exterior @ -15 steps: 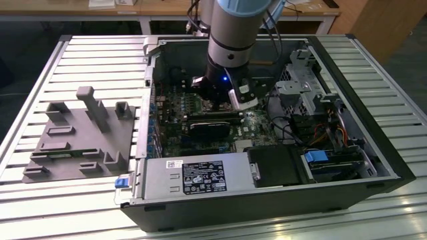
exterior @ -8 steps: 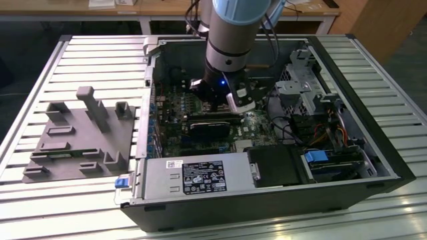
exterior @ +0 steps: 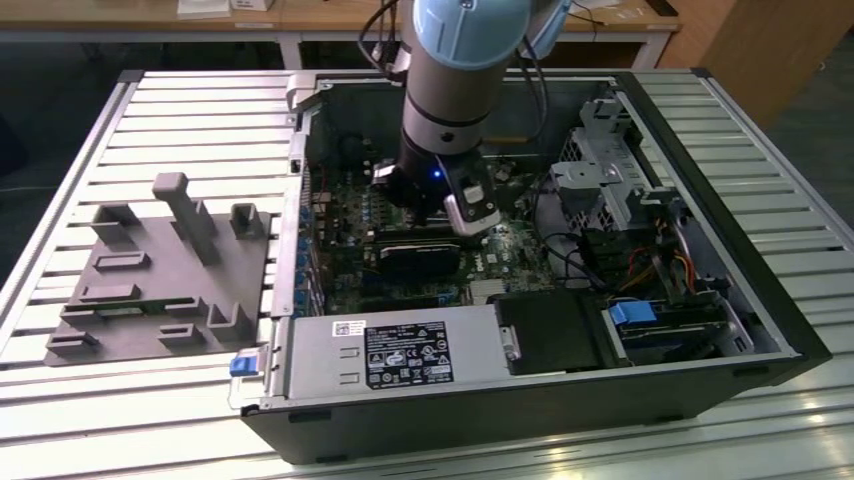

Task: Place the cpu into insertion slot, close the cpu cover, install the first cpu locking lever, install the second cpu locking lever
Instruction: 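Install the second cpu locking lever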

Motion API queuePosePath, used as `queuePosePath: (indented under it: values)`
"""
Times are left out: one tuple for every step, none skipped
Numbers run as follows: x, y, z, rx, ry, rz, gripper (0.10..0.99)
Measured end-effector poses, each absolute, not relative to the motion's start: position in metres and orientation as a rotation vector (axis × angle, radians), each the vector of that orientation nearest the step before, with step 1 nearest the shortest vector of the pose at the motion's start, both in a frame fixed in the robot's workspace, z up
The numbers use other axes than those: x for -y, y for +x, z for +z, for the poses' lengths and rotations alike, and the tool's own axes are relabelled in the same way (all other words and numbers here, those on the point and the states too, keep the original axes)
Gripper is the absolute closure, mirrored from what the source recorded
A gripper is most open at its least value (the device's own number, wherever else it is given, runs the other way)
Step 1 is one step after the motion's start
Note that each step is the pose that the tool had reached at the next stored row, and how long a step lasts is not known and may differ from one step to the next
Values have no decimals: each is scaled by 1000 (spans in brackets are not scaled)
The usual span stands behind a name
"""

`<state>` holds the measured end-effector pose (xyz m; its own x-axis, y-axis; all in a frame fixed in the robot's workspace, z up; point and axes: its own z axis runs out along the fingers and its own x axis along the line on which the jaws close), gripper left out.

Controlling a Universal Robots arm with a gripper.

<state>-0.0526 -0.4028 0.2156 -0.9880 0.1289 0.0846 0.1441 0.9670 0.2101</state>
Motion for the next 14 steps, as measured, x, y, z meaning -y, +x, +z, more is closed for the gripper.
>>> queuePosePath:
  values:
    - [403,-53,215,3044,-206,-342,984]
    - [403,-54,214,3043,-201,-353,984]
    - [404,-54,213,3041,-196,-365,984]
    - [404,-54,213,3039,-192,-374,984]
    - [405,-55,212,3038,-189,-379,984]
    - [407,-55,212,3038,-187,-381,984]
    - [408,-55,212,3038,-185,-382,984]
    - [410,-55,212,3038,-183,-382,984]
    - [411,-55,212,3038,-182,-383,984]
    - [412,-56,212,3037,-180,-386,984]
    - [412,-56,212,3035,-178,-397,984]
    - [413,-56,211,3033,-175,-411,984]
    - [414,-56,211,3031,-172,-424,984]
    - [414,-57,210,3029,-169,-434,984]
